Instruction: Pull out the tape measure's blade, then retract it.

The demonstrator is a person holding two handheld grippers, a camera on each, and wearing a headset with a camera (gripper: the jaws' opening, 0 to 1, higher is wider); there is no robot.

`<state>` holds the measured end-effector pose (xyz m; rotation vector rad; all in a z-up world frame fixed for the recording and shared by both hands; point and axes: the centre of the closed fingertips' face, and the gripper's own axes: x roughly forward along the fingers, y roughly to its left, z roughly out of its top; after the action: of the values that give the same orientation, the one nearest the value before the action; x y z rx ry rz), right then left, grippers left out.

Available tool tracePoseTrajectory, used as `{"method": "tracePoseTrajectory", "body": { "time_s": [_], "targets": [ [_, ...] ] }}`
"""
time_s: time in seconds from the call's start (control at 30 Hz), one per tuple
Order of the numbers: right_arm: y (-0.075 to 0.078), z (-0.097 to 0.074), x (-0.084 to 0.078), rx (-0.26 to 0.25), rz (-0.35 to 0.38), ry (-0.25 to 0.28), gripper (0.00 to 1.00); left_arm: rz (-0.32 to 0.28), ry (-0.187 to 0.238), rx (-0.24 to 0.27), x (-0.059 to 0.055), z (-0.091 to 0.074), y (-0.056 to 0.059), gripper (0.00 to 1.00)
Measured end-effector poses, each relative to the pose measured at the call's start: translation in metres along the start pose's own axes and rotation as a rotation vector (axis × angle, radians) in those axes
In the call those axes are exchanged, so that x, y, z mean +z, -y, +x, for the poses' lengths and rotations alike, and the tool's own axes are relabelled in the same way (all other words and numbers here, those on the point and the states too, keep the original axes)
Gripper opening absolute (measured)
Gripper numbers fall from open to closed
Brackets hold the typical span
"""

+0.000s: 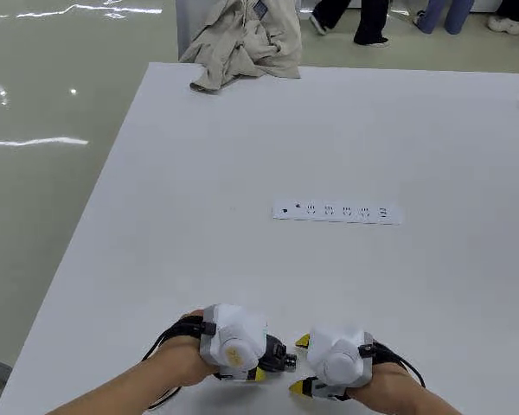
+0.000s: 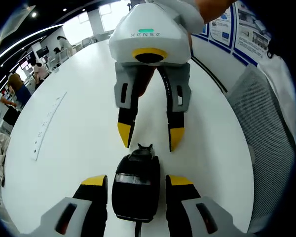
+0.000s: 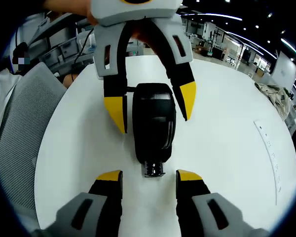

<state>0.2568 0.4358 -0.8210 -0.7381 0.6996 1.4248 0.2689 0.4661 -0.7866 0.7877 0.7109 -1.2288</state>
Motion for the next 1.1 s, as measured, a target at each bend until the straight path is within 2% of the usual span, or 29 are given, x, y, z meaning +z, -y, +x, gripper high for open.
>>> {"method": "tracePoseTrajectory", "body": {
  "time_s": [0.33,0.7,1.1],
  "targets": [
    [0.0036,0.0048,-0.0039,0.023,0.001,-0.011,0.41,0.027,-0.011,-0.016,-0.0001,0.0043,-0.0005,0.36],
    [0.0059,0.0060,-0.0009,0.041,0.006,-0.004,0.31,0.032,-0.010,-0.025,0.0009,0.0060,0.0005,0.35],
    [0.0067,0.0078,0.0000,0.053,-0.007,-0.018,0.25,0.036,-0.007,-0.027,0.0006,0.0068,0.0006,0.35]
  ]
}}
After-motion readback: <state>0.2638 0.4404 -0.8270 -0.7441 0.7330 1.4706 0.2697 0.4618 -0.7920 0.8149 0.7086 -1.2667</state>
